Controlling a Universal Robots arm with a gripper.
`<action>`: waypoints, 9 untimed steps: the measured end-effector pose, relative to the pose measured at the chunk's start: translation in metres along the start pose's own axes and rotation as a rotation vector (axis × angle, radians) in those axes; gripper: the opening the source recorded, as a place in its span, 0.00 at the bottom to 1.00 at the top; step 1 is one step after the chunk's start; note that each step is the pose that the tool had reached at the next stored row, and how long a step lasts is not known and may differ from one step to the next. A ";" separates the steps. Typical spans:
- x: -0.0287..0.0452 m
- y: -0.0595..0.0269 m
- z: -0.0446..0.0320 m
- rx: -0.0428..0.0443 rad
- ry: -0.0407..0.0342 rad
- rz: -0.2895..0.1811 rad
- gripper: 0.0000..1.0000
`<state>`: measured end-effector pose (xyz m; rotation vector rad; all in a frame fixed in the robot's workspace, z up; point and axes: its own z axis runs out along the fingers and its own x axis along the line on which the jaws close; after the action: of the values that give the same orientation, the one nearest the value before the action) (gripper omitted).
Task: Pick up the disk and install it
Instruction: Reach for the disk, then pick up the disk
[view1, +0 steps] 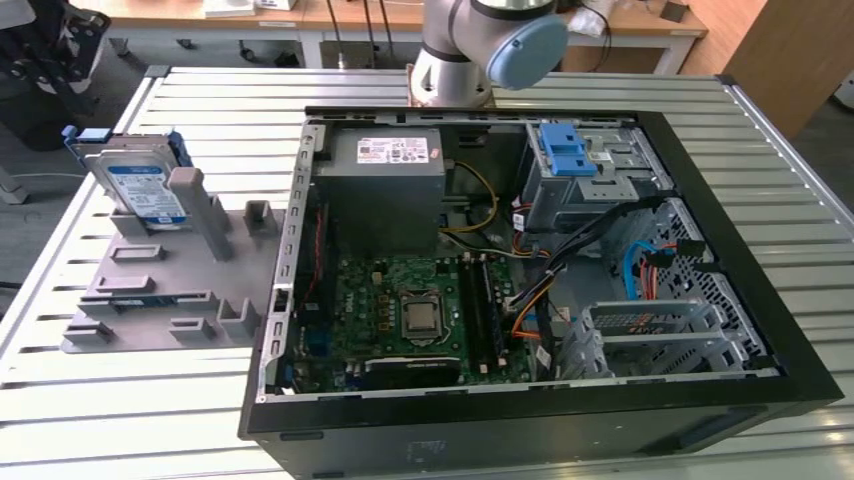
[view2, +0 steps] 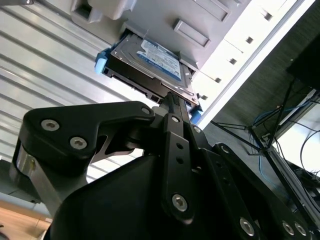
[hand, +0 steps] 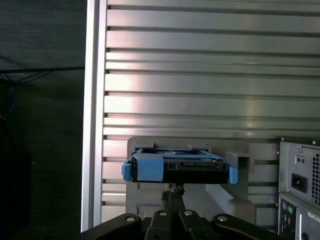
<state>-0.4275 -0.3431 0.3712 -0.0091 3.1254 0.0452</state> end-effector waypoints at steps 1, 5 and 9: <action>0.0022 0.0000 0.0001 0.0000 0.0000 0.000 0.11; 0.0045 0.0000 0.0002 0.0000 0.0000 0.000 0.11; 0.0067 0.0001 0.0002 -0.0001 -0.0001 0.000 0.11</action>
<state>-0.4342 -0.3430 0.3709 -0.0092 3.1253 0.0453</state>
